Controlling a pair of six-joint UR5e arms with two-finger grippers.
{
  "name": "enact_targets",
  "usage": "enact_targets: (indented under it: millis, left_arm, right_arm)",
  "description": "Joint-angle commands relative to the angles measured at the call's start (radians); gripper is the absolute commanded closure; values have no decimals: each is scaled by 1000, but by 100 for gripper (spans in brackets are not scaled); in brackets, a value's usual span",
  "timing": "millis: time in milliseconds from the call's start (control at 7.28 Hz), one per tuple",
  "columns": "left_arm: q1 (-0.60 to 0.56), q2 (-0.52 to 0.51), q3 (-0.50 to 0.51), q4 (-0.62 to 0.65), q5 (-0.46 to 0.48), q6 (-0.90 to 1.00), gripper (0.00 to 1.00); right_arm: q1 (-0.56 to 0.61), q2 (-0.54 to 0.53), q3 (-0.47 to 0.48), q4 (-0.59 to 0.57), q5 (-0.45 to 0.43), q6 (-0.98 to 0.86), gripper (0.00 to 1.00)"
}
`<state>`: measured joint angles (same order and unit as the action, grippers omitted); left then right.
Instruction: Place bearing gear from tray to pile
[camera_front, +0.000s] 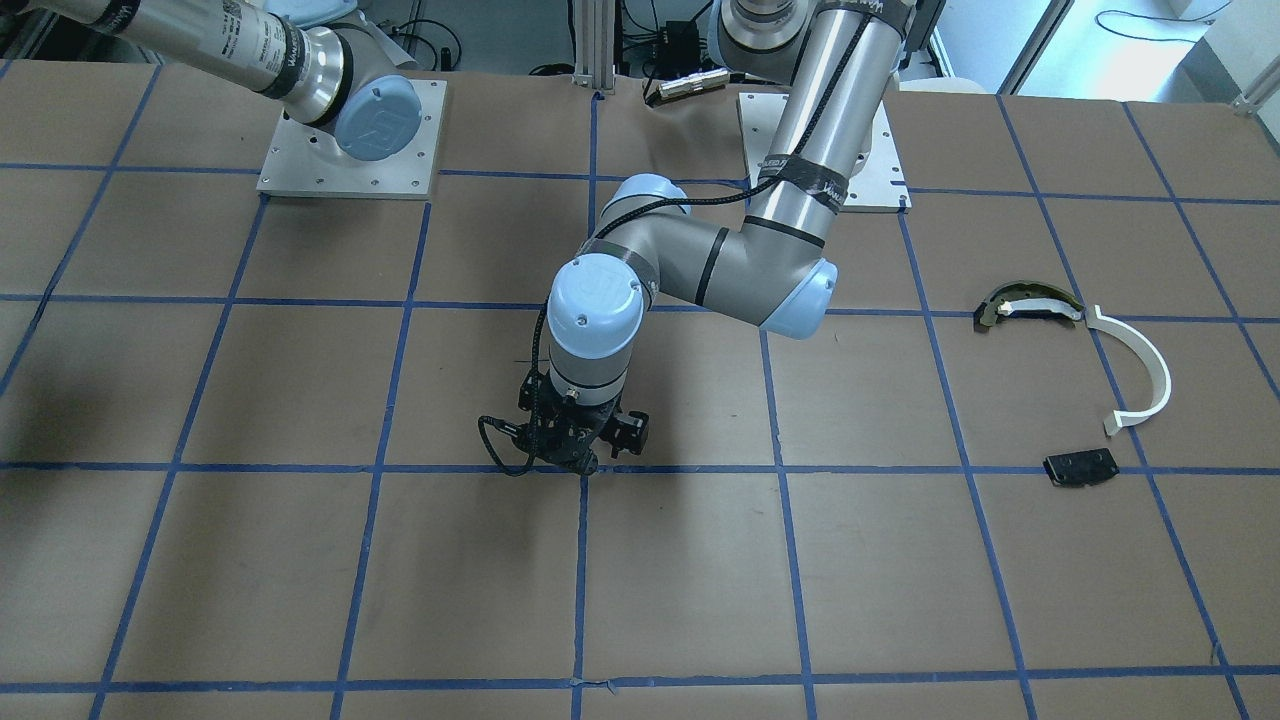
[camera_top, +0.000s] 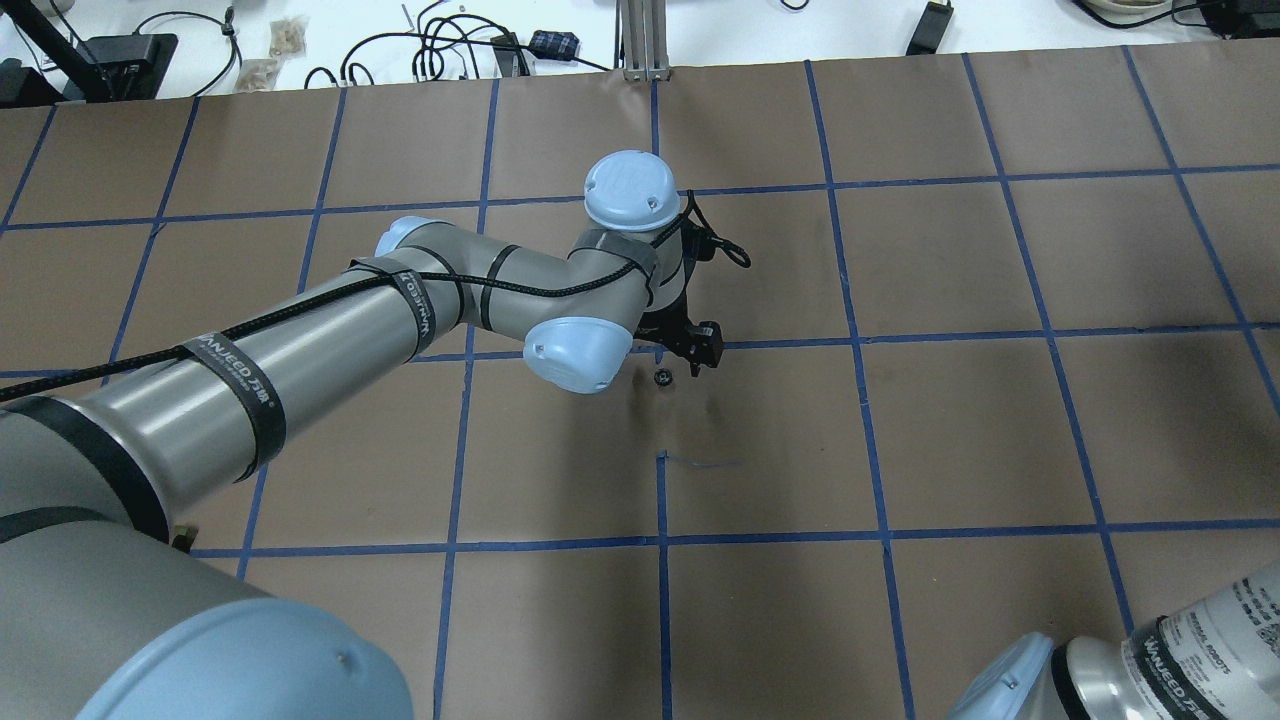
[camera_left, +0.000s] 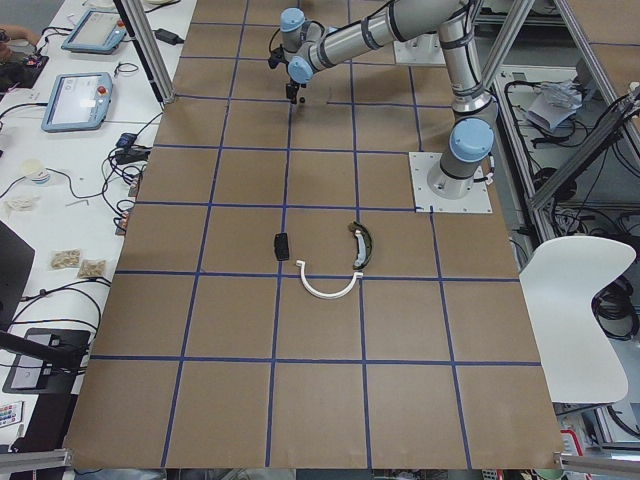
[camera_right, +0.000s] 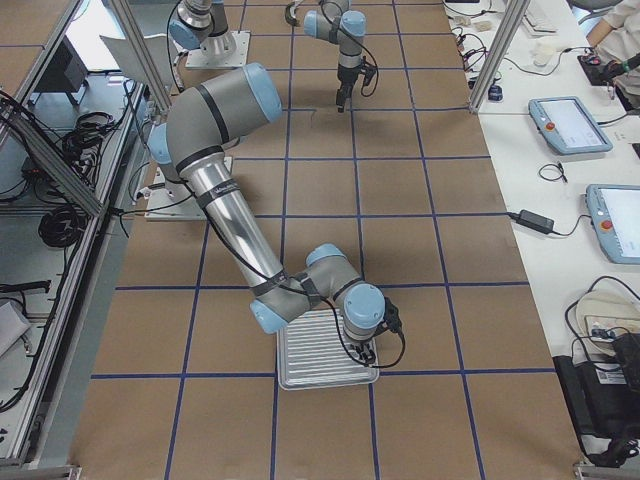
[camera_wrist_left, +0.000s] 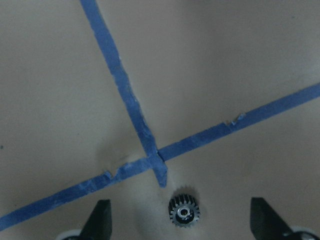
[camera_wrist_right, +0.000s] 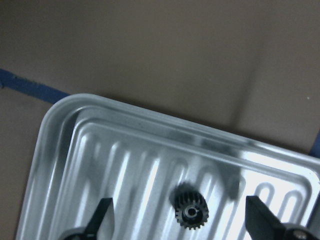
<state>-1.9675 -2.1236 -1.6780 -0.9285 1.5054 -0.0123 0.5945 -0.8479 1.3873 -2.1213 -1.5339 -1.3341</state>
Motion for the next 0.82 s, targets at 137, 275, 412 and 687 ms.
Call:
enact_targets:
  millis: [137, 275, 412, 687]
  left_arm:
    - [-1, -10, -3, -7, 2, 3, 22]
    - [-1, -15, -3, -6, 2, 3, 27]
    - [-1, -18, -3, -6, 2, 3, 29]
    - [-2, -18, -3, -9, 2, 11, 60]
  right_arm:
    - [-1, 10, 2, 1, 0, 9, 57]
    - [-1, 7, 1, 3, -2, 6, 78]
    - [-1, 6, 1, 10, -2, 6, 90]
    - [-1, -8, -2, 29, -31, 10, 100]
